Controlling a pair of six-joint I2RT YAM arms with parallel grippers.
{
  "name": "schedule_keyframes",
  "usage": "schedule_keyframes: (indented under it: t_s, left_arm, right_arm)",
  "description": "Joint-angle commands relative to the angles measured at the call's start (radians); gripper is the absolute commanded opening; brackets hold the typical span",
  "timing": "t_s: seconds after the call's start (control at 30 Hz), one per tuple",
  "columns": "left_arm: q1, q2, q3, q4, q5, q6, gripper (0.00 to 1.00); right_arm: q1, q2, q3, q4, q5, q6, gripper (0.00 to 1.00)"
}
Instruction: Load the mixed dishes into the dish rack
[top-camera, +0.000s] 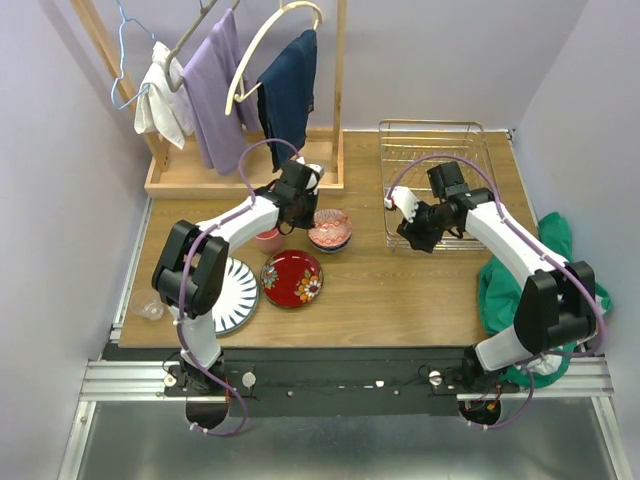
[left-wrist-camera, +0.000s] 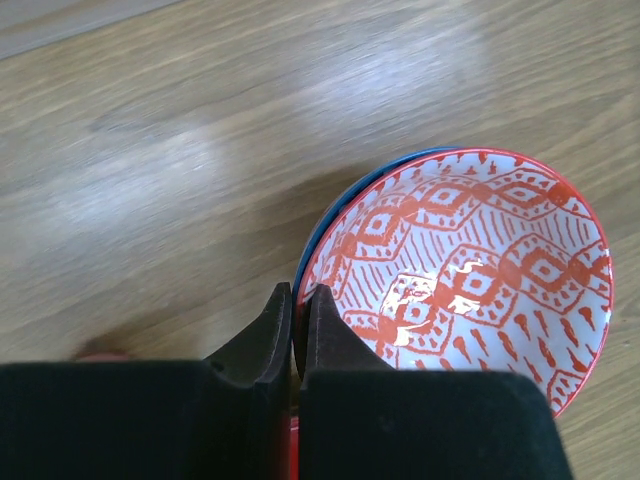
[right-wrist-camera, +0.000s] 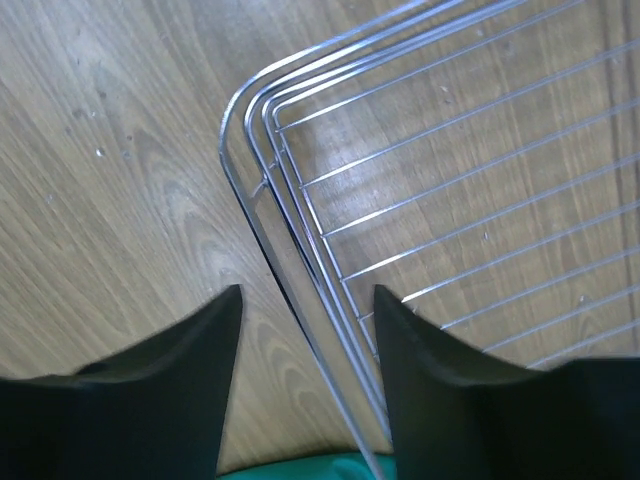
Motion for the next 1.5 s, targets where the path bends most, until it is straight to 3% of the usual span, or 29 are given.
schedule_keyframes:
  t_s: [0.0,0.1,0.13,0.2,0.27,0.37,0.57,0.8,1.13,1.17,1.2,1.27,1.47]
  left_arm:
    - [0.047,-0.071,-0.054,-0.035,-0.024,0.055,0.00]
    - [0.061,-0.085,-0.074,-0.026,-0.025,0.066,0.01]
    - [0.061,-0.087,-0.074,-0.024,-0.025,0.075,0.05]
    - [0.063,-0.090,-0.071,-0.023,-0.024,0.084,0.23]
    - [0.066,-0.093,-0.062,-0.023,-0.019,0.095,0.39]
    - [0.069,-0.102,-0.054,-0.024,-0.019,0.109,0.49]
    - [0.078,-0.137,-0.063,-0.018,-0.025,0.142,0.56]
    - [0.080,-0.157,-0.071,-0.010,-0.022,0.165,0.57]
    - [0.087,-0.229,-0.063,-0.083,-0.036,0.265,0.61]
    - [0.090,-0.245,-0.067,-0.092,-0.037,0.277,0.62]
    - [0.098,-0.255,-0.067,-0.112,-0.037,0.282,0.63]
    - [0.109,-0.297,-0.067,-0.135,-0.019,0.329,0.64]
    - [0.168,-0.511,-0.131,-0.277,0.033,0.449,0.68]
  right_arm:
    - [0.022,0.046,0.051,-0.069,-0.058,-0.062,0.38]
    - [0.064,0.045,0.062,-0.096,-0.087,-0.073,0.15]
    - [0.077,0.043,0.062,-0.108,-0.096,-0.071,0.09]
    - [0.115,0.036,0.060,-0.115,-0.104,-0.065,0.01]
    - [0.152,0.033,0.057,-0.122,-0.112,-0.056,0.01]
    - [0.196,0.031,0.057,-0.128,-0.126,-0.042,0.01]
    - [0.239,0.030,0.058,-0.199,-0.138,-0.120,0.00]
    - [0.265,0.020,0.031,-0.265,-0.136,-0.218,0.01]
    - [0.302,0.020,0.046,-0.260,-0.141,-0.223,0.01]
    - [0.302,0.025,0.048,-0.257,-0.136,-0.217,0.03]
    - [0.304,0.028,0.049,-0.250,-0.129,-0.203,0.12]
    - [0.304,0.025,0.061,-0.260,-0.095,-0.175,0.42]
    - [0.304,-0.024,0.143,-0.342,-0.072,-0.120,0.64]
